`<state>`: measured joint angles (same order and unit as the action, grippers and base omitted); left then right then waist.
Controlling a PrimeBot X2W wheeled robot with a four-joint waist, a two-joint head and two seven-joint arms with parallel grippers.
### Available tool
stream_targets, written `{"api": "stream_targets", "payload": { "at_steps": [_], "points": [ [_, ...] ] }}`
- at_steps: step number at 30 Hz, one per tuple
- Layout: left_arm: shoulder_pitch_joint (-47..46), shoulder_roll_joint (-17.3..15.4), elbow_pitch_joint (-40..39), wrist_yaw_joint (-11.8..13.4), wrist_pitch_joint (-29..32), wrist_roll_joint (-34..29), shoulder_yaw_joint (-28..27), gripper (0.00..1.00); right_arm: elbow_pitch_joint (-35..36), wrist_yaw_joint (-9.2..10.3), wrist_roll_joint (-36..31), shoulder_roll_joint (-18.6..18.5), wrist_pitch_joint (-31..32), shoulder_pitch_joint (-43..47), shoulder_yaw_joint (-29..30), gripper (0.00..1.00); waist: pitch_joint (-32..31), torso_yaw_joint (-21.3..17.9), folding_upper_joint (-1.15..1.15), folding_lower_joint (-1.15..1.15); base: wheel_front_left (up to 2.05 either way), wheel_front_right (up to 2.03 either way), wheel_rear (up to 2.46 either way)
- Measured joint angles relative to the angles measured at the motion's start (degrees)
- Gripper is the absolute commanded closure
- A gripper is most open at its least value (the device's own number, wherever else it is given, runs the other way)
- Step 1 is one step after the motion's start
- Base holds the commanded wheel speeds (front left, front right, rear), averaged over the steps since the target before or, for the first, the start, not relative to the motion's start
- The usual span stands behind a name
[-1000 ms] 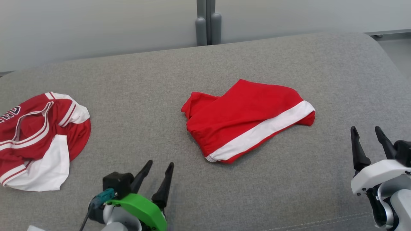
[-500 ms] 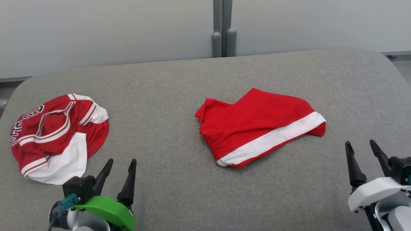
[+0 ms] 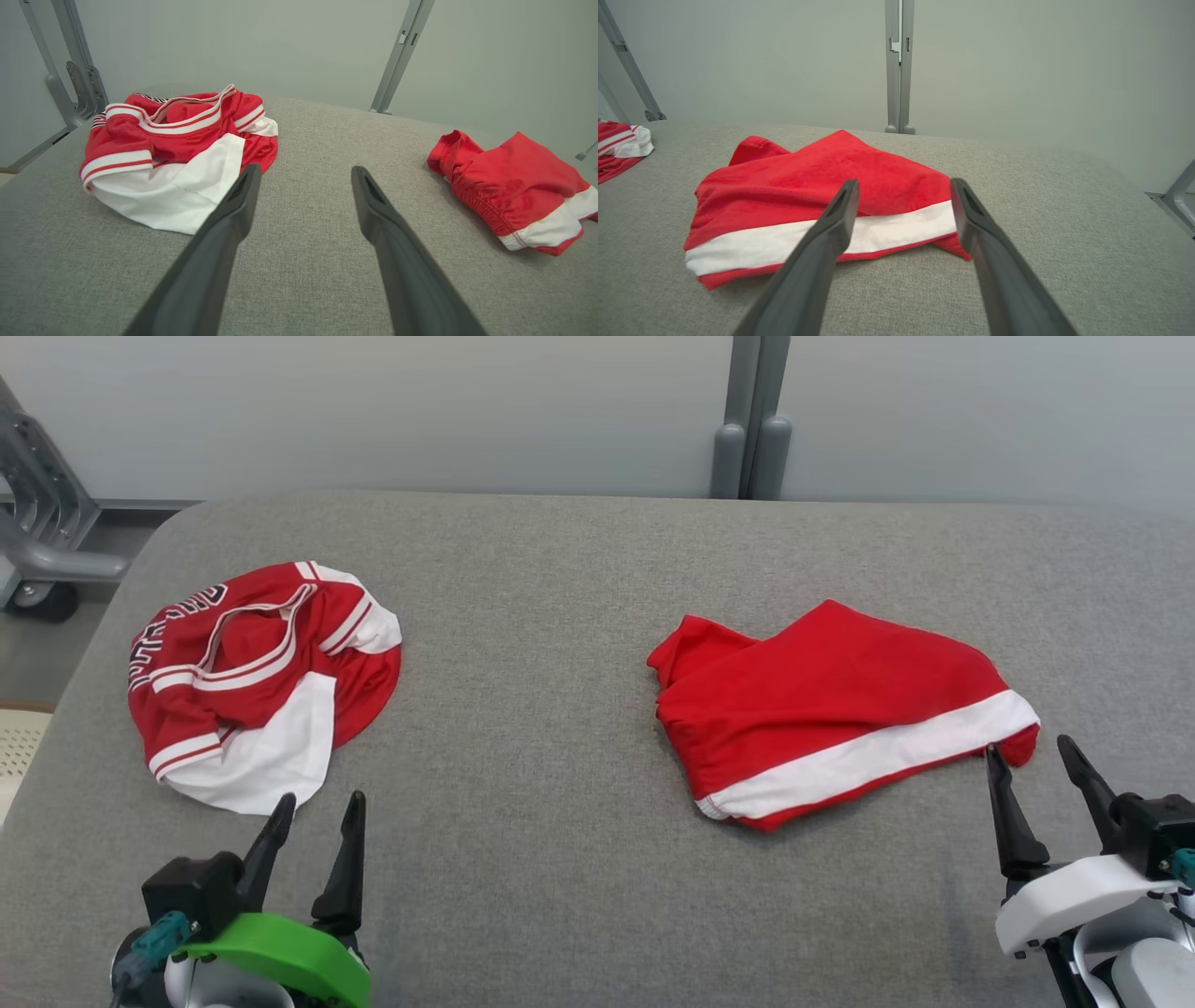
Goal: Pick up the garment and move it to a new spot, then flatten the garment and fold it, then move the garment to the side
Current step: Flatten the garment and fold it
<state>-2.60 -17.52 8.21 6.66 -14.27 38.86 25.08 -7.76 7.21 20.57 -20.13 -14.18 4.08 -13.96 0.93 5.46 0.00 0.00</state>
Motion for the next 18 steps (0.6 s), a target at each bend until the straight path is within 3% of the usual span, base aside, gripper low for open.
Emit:
{"api": "stream_targets", "payload": {
  "at_steps": [11, 14, 18],
  "points": [
    [3.01, 0.18, -3.12, 0.16, 0.00, -0.01, -0.67, 0.00, 0.75, 0.00, -0.52, 0.32, 0.00, 0.01, -0.54, 0.00, 0.82, -0.56, 0.00, 0.00, 0.00, 0.00, 0.00],
    [3.00, 1.22, -4.78, 0.01, 0.13, 1.20, 0.76, 0.00, 0.86, 0.00, -0.49, 0.25, 0.00, -0.01, 0.58, 0.00, 1.59, -0.90, 0.00, 0.00, 0.00, 0.00, 0.00],
    [2.73, 4.47, -6.76, -2.12, 3.33, 4.21, 4.49, 0.00, 0.04, 0.00, -0.46, -0.98, 0.25, -0.79, 2.33, 0.00, 3.32, -1.33, 0.00, 0.00, 0.00, 0.00, 0.00]
  ]
}}
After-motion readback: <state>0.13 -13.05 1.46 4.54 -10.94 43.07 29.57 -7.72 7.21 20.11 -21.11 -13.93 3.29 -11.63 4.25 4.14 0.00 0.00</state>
